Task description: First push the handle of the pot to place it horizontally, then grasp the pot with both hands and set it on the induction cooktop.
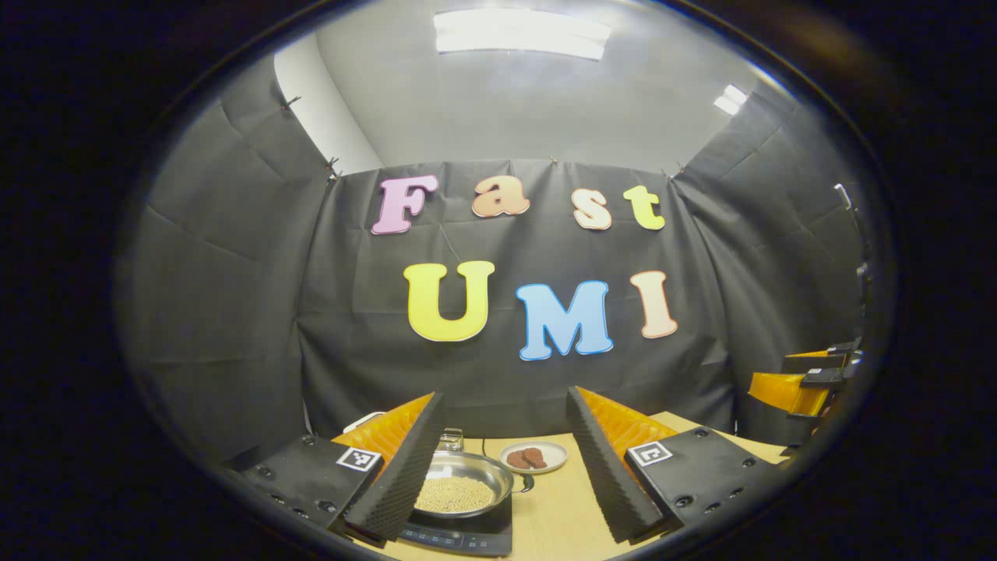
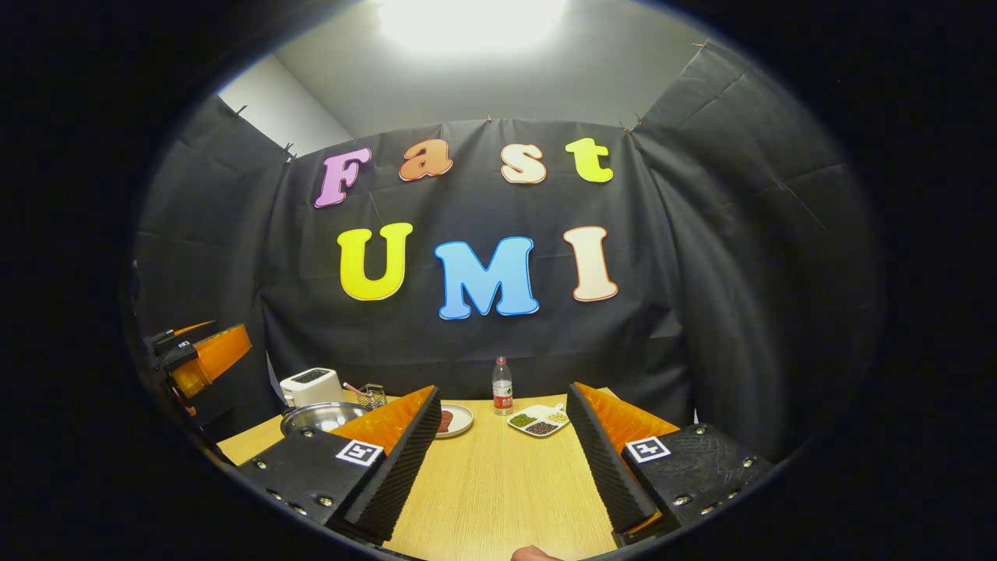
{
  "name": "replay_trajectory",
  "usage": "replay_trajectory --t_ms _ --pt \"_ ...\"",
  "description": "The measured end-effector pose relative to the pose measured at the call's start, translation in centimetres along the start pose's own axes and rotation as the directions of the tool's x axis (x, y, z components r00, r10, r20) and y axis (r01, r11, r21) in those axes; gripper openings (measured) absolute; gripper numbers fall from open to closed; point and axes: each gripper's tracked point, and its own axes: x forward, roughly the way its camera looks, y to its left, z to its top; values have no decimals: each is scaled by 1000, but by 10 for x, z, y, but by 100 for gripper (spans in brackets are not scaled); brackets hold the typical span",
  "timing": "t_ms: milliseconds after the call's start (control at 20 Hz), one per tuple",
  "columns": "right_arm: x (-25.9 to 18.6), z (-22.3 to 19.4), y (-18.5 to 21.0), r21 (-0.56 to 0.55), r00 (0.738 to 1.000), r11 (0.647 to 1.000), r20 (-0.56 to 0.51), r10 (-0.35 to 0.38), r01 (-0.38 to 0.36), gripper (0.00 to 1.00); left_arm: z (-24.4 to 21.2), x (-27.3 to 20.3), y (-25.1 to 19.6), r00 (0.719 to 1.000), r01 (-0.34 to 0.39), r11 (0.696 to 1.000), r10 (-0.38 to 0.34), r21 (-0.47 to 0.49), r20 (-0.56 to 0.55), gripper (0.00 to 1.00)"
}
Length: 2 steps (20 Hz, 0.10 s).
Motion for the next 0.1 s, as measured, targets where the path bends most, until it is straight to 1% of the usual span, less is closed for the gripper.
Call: replay_trajectory --t_ms 100 --pt "-2 3 2 1 1000 1000 4 -1 1 98 1 -3 1 1000 0 1000 0 7 4 100"
